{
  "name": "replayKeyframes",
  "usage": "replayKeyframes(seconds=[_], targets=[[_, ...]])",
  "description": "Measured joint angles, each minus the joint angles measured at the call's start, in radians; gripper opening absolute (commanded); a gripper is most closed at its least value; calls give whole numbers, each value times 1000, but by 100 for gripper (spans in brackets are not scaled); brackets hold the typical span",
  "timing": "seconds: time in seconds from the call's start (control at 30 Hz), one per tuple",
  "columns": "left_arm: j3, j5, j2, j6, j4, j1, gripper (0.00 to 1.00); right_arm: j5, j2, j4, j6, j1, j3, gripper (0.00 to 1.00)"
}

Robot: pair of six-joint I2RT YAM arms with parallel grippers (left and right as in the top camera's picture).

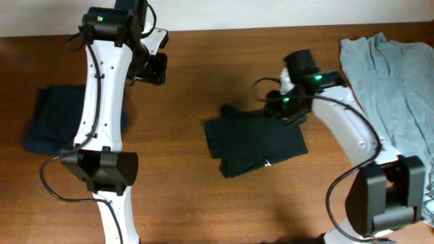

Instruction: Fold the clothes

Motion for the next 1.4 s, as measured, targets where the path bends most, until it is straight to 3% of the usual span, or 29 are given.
replayKeyframes(seconds=[0.1,0.3,0.5,0.7,0.73,0.8,0.9,1.0,1.2,1.4], targets=[[0,0,0,0,0,0,44,-16,0,-24,-104,-111,0,70],[0,0,0,0,0,0,44,-140,77,-38,-348,-290,1,71],[0,0,0,0,0,0,44,-188,241,-18,-539,-320,0,69],[0,0,0,0,0,0,44,-360,345,-14,-687,-320,-1,32],[0,0,0,0,0,0,44,-383,348,-24,-700,-320,-1,18],[0,0,0,0,0,0,45,-421,350,-40,-712,-320,-1,5],[0,0,0,0,0,0,44,-438,349,-62,-692,-323,-1,4],[0,0,0,0,0,0,44,-323,311,-64,-595,-325,-3,4],[0,0,0,0,0,0,45,-53,8,-97,-402,-327,-6,4],[0,0,0,0,0,0,44,6,-99,-132,-326,-292,-5,4]])
